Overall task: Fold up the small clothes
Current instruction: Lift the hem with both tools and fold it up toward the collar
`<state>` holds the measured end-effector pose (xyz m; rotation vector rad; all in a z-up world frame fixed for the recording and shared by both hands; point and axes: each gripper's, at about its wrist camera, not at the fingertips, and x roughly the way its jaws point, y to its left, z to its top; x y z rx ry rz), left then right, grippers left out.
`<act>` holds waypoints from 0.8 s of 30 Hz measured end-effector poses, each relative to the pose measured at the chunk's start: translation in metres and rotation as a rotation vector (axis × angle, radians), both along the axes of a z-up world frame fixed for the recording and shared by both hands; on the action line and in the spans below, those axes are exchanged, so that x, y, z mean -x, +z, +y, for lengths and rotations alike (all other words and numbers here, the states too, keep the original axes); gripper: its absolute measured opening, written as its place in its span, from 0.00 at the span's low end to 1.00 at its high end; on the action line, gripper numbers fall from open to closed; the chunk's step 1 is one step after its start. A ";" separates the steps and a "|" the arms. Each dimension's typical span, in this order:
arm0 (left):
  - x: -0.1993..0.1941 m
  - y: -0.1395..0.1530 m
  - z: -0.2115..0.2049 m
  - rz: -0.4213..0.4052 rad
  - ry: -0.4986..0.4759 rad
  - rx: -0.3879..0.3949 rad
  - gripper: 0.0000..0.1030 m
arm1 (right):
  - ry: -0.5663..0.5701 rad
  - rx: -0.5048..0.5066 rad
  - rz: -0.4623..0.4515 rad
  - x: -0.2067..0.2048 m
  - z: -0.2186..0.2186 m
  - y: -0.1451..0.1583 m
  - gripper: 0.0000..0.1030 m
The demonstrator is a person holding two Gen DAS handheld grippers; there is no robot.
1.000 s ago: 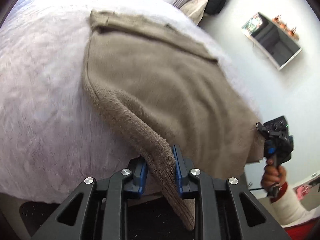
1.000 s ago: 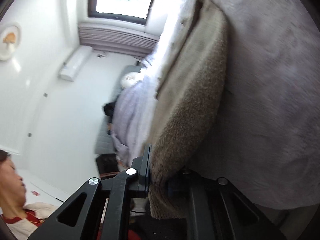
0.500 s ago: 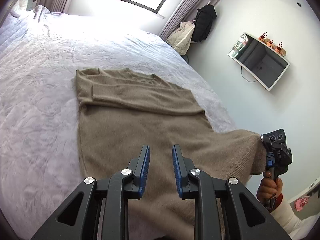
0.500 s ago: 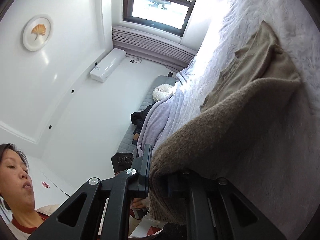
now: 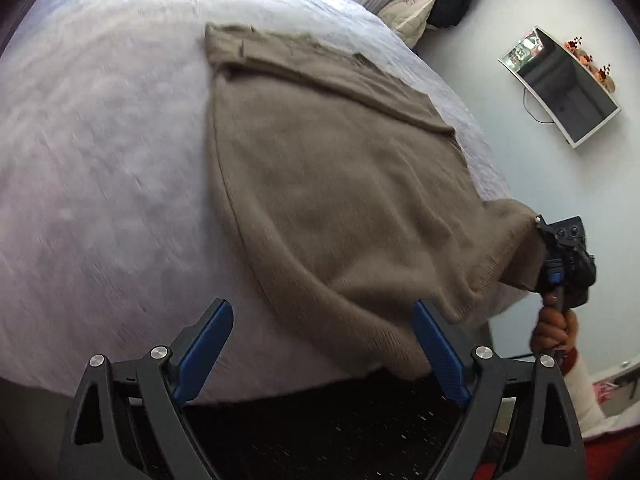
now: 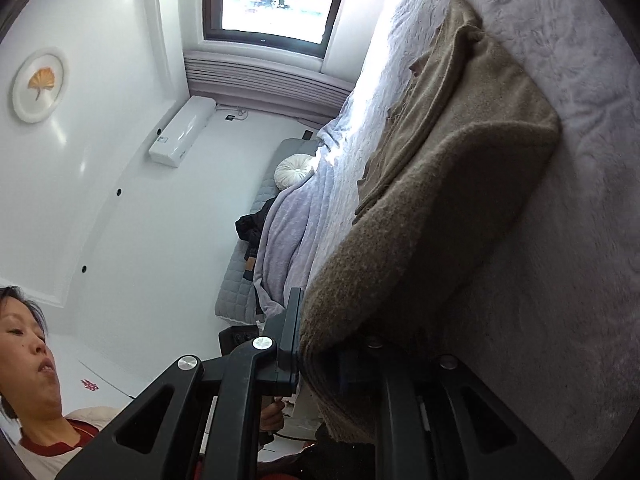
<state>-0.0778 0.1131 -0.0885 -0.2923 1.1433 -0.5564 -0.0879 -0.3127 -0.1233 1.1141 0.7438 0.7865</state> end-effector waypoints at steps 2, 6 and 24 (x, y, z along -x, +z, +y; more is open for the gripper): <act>0.005 -0.008 -0.008 0.010 -0.017 0.011 0.88 | -0.004 -0.003 0.000 0.006 -0.002 -0.002 0.16; -0.003 -0.021 -0.030 0.045 -0.032 0.091 0.88 | -0.011 0.008 -0.007 0.016 -0.005 0.001 0.16; -0.023 0.026 -0.041 -0.078 0.010 0.188 0.18 | -0.067 0.029 -0.086 0.007 0.000 0.041 0.12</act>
